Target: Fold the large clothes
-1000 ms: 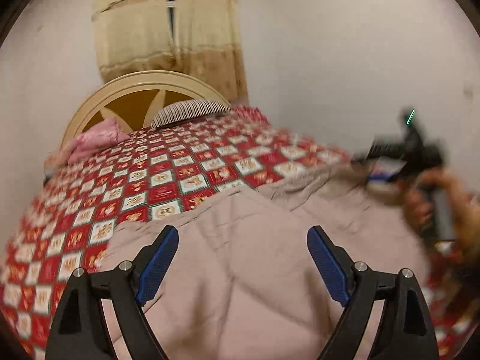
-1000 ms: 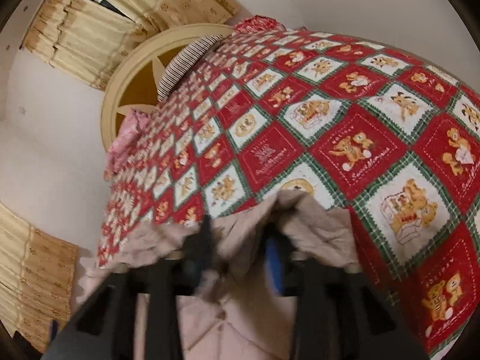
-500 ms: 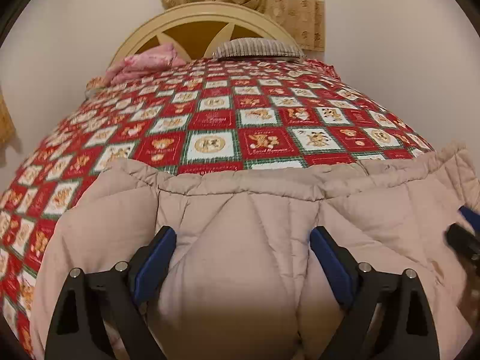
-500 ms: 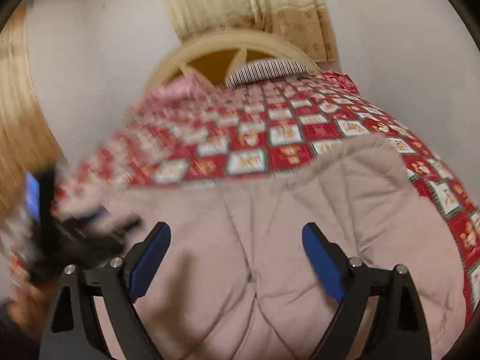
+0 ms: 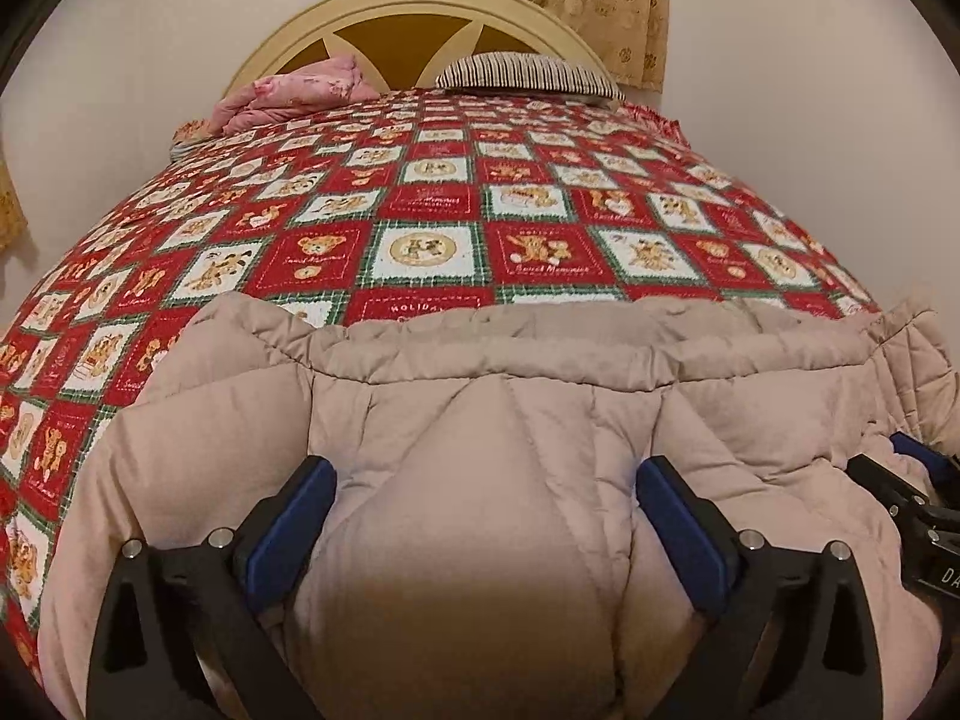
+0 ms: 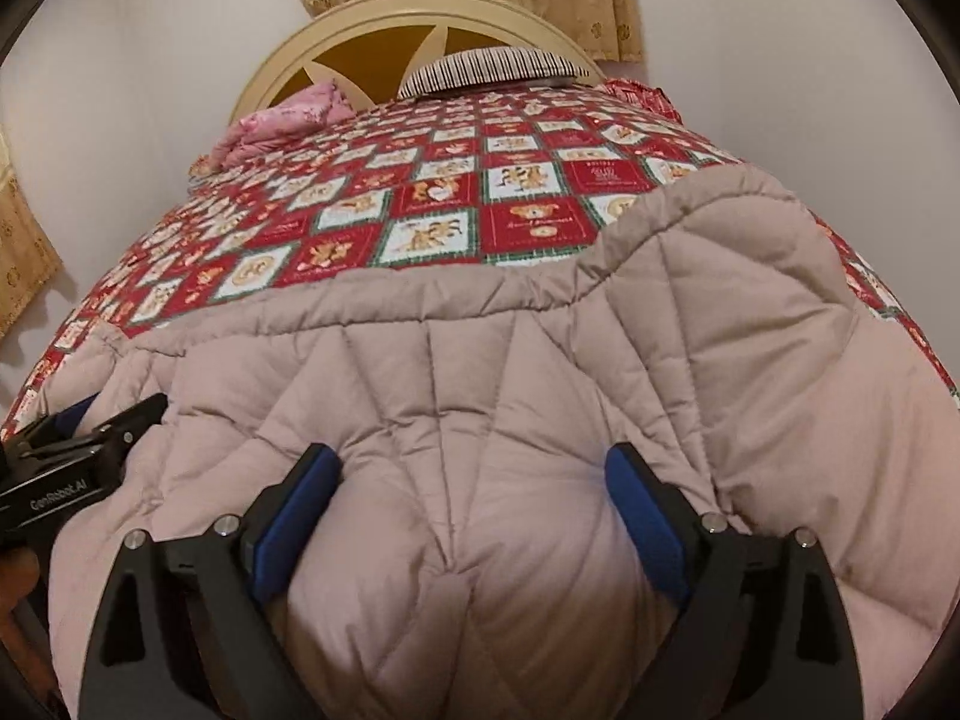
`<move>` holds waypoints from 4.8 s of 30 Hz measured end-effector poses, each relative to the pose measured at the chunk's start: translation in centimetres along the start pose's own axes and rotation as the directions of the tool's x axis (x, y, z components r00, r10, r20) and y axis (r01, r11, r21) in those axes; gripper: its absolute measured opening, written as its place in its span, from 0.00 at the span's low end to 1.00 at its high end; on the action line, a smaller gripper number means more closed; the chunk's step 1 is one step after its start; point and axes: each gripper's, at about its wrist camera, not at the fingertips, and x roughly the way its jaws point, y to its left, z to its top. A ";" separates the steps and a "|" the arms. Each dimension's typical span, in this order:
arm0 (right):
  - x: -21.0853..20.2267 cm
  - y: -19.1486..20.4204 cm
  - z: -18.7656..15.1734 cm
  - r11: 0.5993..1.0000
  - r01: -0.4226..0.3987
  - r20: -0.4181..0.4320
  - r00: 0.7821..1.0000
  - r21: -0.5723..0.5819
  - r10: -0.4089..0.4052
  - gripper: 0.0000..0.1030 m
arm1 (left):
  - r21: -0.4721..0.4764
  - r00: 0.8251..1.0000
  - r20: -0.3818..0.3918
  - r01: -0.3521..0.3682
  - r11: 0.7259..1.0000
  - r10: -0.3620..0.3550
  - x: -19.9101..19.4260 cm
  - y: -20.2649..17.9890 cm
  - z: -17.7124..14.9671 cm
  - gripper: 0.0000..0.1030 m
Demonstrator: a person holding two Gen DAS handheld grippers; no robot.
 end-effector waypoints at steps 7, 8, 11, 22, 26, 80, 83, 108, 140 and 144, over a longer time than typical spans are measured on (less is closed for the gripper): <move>1.2 0.2 0.1 1.000 0.026 -0.034 0.999 -0.010 -0.026 0.93 | 0.035 0.998 -0.031 -0.048 0.998 0.049 0.8 -0.6 -0.1 0.99; 1.3 0.2 0.1 0.999 0.029 -0.036 0.999 -0.012 -0.030 0.93 | 0.038 0.998 -0.033 -0.052 0.998 0.053 0.9 -0.7 -0.1 0.99; 1.4 0.4 0.0 0.999 0.038 -0.041 0.998 -0.015 -0.038 0.93 | 0.050 0.997 -0.037 -0.070 0.996 0.071 1.0 -0.9 -0.1 0.99; 2.0 0.6 0.1 0.998 0.060 -0.058 0.996 -0.023 -0.061 0.94 | 0.069 0.994 -0.043 -0.095 0.993 0.098 1.2 -1.2 0.0 0.99; 2.2 0.7 0.1 0.997 0.067 -0.062 0.996 -0.026 -0.069 0.95 | 0.072 0.993 -0.043 -0.103 0.992 0.106 1.3 -1.3 -0.1 0.99; 0.1 4.9 -3.6 0.996 0.043 -0.013 0.999 -0.084 -0.044 1.00 | -0.070 0.994 0.095 0.062 0.996 -0.055 -12.1 4.7 -2.0 0.99; 0.0 5.0 -3.7 0.995 0.045 -0.011 0.999 -0.085 -0.047 1.00 | -0.096 0.986 0.169 0.033 0.995 -0.016 -17.9 7.6 -4.6 0.99; -0.5 5.2 -3.7 0.994 0.052 0.009 0.999 -0.091 -0.052 1.00 | -0.550 0.919 0.244 0.394 0.736 -0.310 -14.6 14.1 -14.5 0.49; -19.4 -17.6 3.0 0.818 -0.517 0.282 0.848 0.252 0.449 0.98 | 0.737 0.762 0.170 0.322 0.594 -0.625 -25.2 -25.1 -10.8 0.19; -16.7 -12.6 5.3 0.846 -0.516 0.073 0.857 0.132 0.511 0.94 | 0.782 0.773 0.161 0.280 0.557 -0.614 -24.1 -26.7 -11.9 0.19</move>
